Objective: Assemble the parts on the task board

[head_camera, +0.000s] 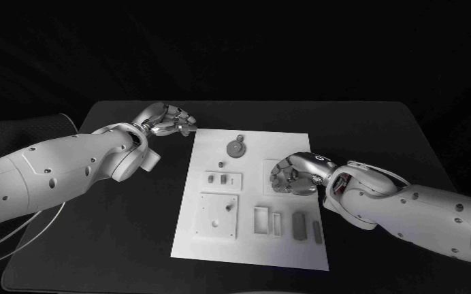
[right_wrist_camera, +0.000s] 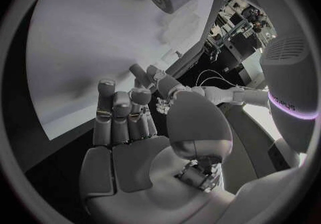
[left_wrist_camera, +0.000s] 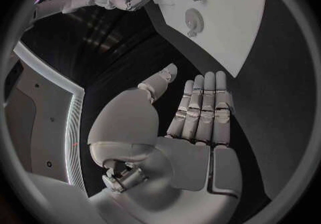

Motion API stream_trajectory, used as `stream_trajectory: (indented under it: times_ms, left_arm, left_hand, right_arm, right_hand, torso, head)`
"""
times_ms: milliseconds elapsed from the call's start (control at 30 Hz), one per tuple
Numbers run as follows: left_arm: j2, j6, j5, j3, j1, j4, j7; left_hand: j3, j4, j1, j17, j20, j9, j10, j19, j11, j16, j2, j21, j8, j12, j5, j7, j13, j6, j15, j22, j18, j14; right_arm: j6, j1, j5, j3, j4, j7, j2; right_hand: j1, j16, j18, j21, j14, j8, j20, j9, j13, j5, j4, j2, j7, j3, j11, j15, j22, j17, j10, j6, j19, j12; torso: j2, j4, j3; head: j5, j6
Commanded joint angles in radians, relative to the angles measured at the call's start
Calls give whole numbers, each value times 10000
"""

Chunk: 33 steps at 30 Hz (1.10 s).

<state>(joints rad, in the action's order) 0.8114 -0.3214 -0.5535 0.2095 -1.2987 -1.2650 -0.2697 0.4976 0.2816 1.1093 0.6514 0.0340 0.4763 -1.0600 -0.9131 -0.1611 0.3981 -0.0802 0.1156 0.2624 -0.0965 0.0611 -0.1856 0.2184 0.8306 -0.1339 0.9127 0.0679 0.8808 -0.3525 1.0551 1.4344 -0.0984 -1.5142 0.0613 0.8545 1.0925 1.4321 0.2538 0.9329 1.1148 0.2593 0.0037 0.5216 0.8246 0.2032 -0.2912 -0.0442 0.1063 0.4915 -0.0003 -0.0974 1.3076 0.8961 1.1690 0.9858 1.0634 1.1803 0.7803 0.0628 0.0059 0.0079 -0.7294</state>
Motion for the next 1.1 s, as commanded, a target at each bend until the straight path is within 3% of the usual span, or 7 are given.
stream_trajectory:
  times_ms: [33, 367, 533, 700, 1100]
  left_arm:
    - [-7, 78, 28, -7, -6, -26, -136]
    - [-4, 72, 28, -7, -6, -23, -138]
    - [1, 65, 28, -7, -6, -22, -135]
    - [-6, 67, 28, -7, -6, -19, -135]
    - [-2, 67, 28, -7, -6, -17, -136]
  left_hand:
    - [-39, 29, 126, 9, 35, -14, -66, 25, 9, -46, -4, -62, 59, 39, 63, -30, -17, -8, -40, 10, 70, -33]
    - [-34, 32, 141, 13, 36, -14, -69, 25, 10, -50, -1, -65, 61, 41, 63, -31, -19, -7, -41, 11, 71, -32]
    - [-32, 33, 146, 14, 36, -15, -70, 25, 10, -52, 1, -65, 61, 42, 63, -33, -20, -6, -41, 11, 71, -31]
    - [-30, 34, 152, 17, 37, -15, -72, 24, 10, -54, 1, -67, 62, 43, 62, -35, -21, -6, -41, 11, 71, -30]
    - [-28, 32, 162, 22, 40, -17, -76, 23, 9, -60, 1, -70, 63, 46, 60, -39, -24, -5, -43, 12, 70, -29]
  right_arm:
    - [-46, -12, 142, -3, 11, 118, -8]
    - [4, -12, 325, -3, 78, 67, -10]
    - [138, -12, 406, -3, 97, 140, -6]
    - [77, -12, 424, -3, 94, 265, -19]
    - [-182, -12, 661, -2, 92, 326, -50]
  right_hand:
    - [13, 67, 80, 38, -14, 44, -24, 19, -16, 23, 7, 145, 3, 53, -56, -88, 134, -16, 38, 99, 34, 0]
    - [-12, 53, 80, 39, -17, 28, -29, 11, -34, 20, 2, 228, 1, 93, -61, -102, 134, -24, 49, 75, 20, -32]
    - [1, 29, 80, 26, -55, -2, -24, -8, -51, 79, 0, 485, 25, 173, -36, -83, 134, -31, 30, 26, -28, -75]
    - [-37, 25, 80, 29, -95, 178, 0, 59, -55, 40, -10, 641, -63, 184, -115, -117, 146, -26, 5, 347, -89, -106]
    - [48, 73, 80, 92, -40, 301, -43, 81, -48, -285, -23, 674, -172, 185, -223, -207, 153, -18, 91, 568, -58, -112]
  torso:
    - [0, 2, 1]
    - [-1, -1, 2]
    - [1, -3, 3]
    - [0, -5, 3]
    - [0, 2, 0]
  head:
    - [3, 1]
    - [0, -15]
    - [-7, -22]
    - [-12, -19]
    - [-33, -27]
